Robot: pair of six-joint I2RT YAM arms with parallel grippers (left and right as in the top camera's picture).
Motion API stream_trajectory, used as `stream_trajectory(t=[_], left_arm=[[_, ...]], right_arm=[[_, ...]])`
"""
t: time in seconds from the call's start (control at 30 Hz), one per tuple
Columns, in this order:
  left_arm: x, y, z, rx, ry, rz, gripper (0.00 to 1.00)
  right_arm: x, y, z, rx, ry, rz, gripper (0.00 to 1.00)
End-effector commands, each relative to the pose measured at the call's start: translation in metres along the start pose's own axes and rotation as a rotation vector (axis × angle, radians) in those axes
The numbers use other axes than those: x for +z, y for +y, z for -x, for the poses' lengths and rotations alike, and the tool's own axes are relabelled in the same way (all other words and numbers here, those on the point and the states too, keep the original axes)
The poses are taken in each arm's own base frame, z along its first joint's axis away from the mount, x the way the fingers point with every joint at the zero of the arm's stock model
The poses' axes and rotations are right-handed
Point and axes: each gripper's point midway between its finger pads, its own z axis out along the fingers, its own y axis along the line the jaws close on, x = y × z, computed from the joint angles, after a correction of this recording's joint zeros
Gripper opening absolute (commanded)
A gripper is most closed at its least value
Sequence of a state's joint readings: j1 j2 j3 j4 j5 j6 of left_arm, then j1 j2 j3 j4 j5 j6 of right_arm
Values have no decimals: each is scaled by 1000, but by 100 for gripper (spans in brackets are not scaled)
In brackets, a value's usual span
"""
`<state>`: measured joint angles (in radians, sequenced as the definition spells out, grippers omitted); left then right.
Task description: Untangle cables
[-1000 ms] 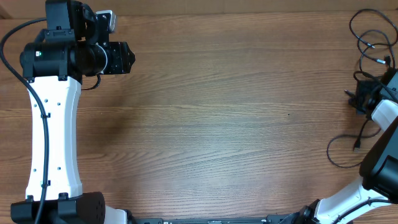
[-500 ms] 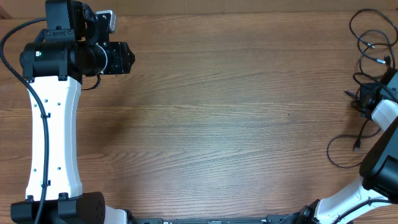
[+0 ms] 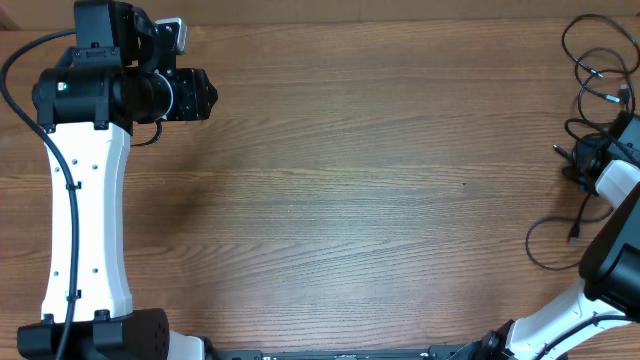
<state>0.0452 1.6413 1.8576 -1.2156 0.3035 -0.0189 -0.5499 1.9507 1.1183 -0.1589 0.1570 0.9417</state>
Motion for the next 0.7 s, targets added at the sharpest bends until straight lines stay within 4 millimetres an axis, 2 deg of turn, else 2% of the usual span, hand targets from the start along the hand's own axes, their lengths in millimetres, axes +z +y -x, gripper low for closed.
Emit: stream_trajectory(t=[0.0,0.2,0.27,0.37,0.47,0.53,0.57,0.6,0.63,0.67], left_arm=[[3,-3,-2,27,12,-7,50],[3,-4,-2,30,13,-8,51],[3,-5,-2,31,12,-9,51],[3,-4,-1,32,7,-8,52],[3,-5,2,37,-6,-8,51],[3,-5,4,38,-13,-8,51],[3,-5,5,39,-16,-8,51],[3,-5,6,41,-19,-8,51],[3,-5,7,42,-25,-8,51],[3,-5,8,44,-29,-8,52]], right_arm=[[4,0,6,-10,-24,-15,4],[18,-13,-4,-36,3,-54,4],[17,-6,-10,-36,37,-21,4],[-4,34,-15,-121,126,133,4],[-50,76,2,-178,116,265,6],[-96,110,17,-280,80,379,19],[-119,123,22,-327,62,421,33],[-141,133,26,-363,42,457,48],[-170,143,32,-401,9,495,73],[-188,148,35,-417,-10,518,95]])
